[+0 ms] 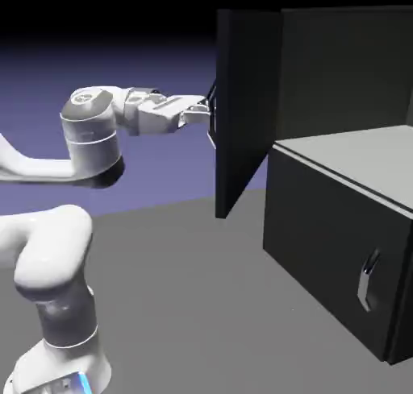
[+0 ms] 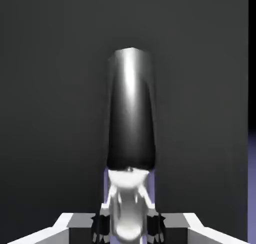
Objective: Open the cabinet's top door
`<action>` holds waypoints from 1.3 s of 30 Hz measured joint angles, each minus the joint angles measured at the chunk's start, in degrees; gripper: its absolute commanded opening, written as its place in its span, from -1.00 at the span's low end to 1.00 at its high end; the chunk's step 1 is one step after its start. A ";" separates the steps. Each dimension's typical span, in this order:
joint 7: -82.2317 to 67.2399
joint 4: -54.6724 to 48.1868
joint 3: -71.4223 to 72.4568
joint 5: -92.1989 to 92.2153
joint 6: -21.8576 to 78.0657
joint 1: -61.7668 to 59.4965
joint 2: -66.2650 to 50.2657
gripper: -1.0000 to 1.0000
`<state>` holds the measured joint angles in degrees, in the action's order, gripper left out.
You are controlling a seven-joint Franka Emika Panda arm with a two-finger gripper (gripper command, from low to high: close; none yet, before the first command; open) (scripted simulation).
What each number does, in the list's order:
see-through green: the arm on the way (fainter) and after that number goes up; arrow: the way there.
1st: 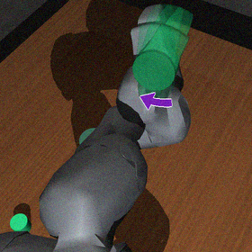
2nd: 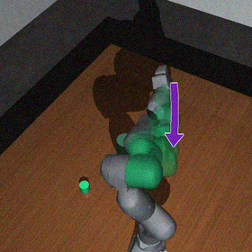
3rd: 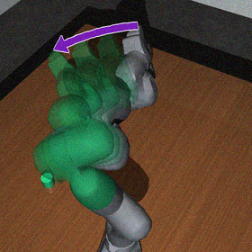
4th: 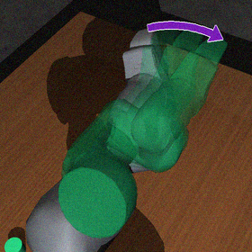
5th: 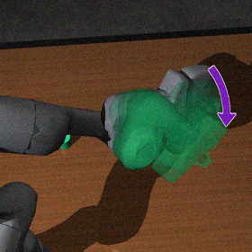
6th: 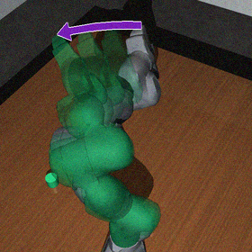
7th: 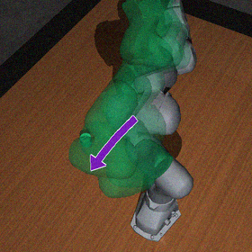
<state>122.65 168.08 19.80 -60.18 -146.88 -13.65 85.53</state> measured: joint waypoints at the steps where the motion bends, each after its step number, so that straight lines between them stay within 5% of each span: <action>1: -0.59 -0.09 1.52 1.80 2.49 1.24 0.80 -1.00; 15: -3.55 -13.12 26.93 24.48 37.37 7.06 2.52 -1.00; 39: -9.42 -62.69 47.82 38.12 82.05 -24.56 -1.62 -1.00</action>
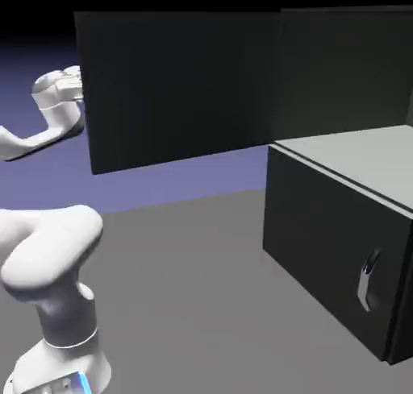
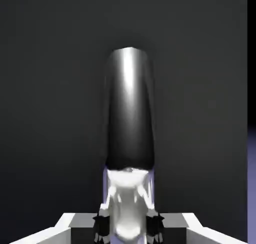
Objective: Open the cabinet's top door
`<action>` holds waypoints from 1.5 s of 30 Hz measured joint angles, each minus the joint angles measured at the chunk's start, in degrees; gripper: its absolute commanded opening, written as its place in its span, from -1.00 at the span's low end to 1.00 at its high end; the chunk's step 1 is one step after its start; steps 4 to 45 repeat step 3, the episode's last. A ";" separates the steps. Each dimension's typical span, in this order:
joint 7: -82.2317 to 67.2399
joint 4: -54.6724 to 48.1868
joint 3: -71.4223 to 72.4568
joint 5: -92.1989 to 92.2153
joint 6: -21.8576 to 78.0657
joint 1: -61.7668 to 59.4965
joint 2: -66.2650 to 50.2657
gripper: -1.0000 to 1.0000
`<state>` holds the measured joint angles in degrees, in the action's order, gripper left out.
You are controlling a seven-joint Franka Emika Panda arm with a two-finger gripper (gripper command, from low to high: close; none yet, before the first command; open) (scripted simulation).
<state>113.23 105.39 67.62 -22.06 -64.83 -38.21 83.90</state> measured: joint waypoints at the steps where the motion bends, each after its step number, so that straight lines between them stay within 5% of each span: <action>1: -0.40 -2.08 0.33 0.09 1.46 -1.46 -0.05 -1.00; 45: -1.26 -6.23 0.93 0.15 4.30 -4.36 -0.13 -1.00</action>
